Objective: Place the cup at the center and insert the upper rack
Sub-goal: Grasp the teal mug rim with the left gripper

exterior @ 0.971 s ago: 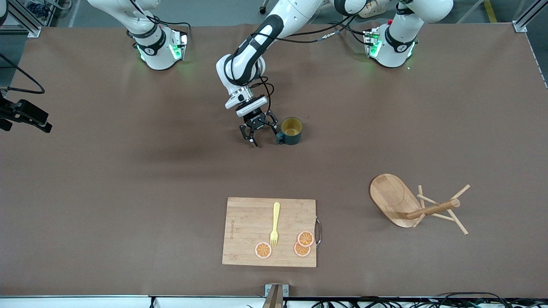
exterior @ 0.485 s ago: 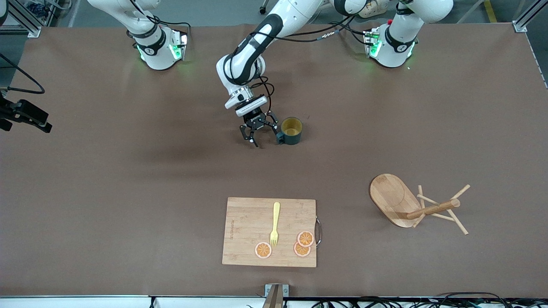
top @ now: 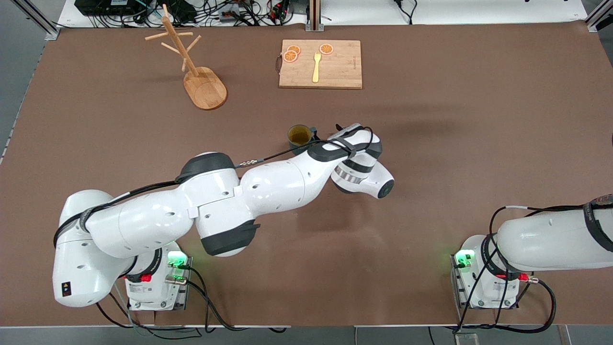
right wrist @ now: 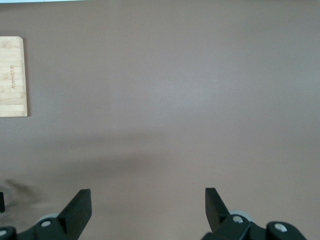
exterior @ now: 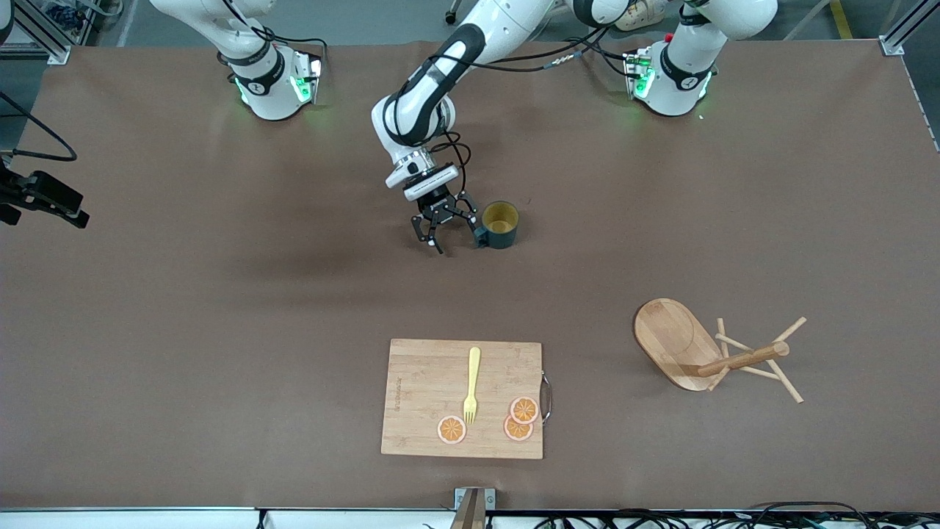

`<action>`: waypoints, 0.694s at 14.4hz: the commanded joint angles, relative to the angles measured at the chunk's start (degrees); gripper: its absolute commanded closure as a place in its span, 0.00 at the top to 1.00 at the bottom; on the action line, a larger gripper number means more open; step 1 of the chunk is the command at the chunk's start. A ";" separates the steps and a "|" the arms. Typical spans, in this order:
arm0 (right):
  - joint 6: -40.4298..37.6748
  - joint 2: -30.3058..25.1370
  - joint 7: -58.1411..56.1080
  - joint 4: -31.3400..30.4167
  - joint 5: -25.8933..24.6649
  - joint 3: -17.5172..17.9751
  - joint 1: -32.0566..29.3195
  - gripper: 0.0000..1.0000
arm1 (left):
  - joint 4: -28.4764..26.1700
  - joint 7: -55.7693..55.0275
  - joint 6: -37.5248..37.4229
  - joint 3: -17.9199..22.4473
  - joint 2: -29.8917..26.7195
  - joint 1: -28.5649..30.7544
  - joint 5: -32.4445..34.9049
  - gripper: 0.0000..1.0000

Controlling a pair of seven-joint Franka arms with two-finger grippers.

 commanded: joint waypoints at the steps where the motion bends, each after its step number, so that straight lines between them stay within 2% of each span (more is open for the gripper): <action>1: 0.48 -1.40 -0.47 -1.16 -1.15 -0.22 0.39 1.00 | 1.40 1.50 -0.55 1.53 0.89 -0.31 0.90 0.98; 10: 0.48 -1.40 -0.38 -1.07 -0.80 -0.22 0.39 1.00 | 1.40 1.50 1.03 2.33 1.33 -0.13 0.90 0.98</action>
